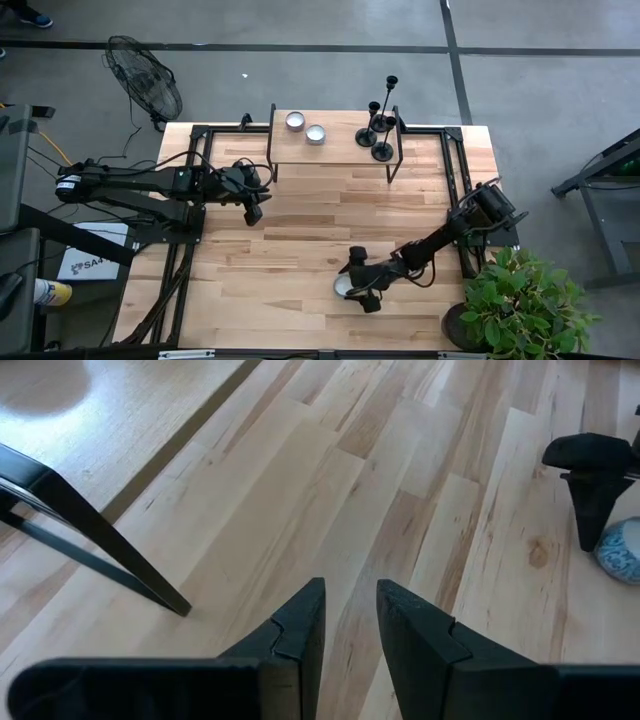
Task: Pick & Place candle stick holders
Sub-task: Put the blue scented candle on the shelf
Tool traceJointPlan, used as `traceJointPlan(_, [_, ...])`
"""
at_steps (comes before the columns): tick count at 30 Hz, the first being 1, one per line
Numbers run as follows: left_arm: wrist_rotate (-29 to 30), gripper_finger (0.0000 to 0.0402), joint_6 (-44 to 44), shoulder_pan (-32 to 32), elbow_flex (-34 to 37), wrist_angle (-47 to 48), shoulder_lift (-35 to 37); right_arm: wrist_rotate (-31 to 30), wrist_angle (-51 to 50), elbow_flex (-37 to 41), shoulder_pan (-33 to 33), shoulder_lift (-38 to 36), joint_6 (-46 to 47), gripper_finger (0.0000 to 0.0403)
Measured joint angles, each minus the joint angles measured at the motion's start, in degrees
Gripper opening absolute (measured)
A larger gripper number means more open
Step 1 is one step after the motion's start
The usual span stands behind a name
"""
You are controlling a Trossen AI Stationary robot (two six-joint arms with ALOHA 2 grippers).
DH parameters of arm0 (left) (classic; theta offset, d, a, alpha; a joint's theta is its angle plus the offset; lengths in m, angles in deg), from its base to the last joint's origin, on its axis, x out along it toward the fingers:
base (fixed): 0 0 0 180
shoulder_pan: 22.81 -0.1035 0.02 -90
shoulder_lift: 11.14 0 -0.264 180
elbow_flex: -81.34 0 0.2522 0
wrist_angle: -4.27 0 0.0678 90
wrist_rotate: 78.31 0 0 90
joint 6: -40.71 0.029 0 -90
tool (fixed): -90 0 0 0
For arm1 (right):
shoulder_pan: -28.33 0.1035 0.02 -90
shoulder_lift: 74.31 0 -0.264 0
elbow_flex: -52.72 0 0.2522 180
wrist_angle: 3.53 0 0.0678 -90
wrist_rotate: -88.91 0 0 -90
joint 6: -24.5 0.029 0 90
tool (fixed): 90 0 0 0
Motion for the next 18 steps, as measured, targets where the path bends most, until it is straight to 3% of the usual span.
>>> traceJointPlan(18, [-0.6, 0.009, 0.0, 0.02, 0.0, 0.02, 0.0, -2.13, 0.82, -0.07, 0.04, -0.11, -1.01, 0.0312])
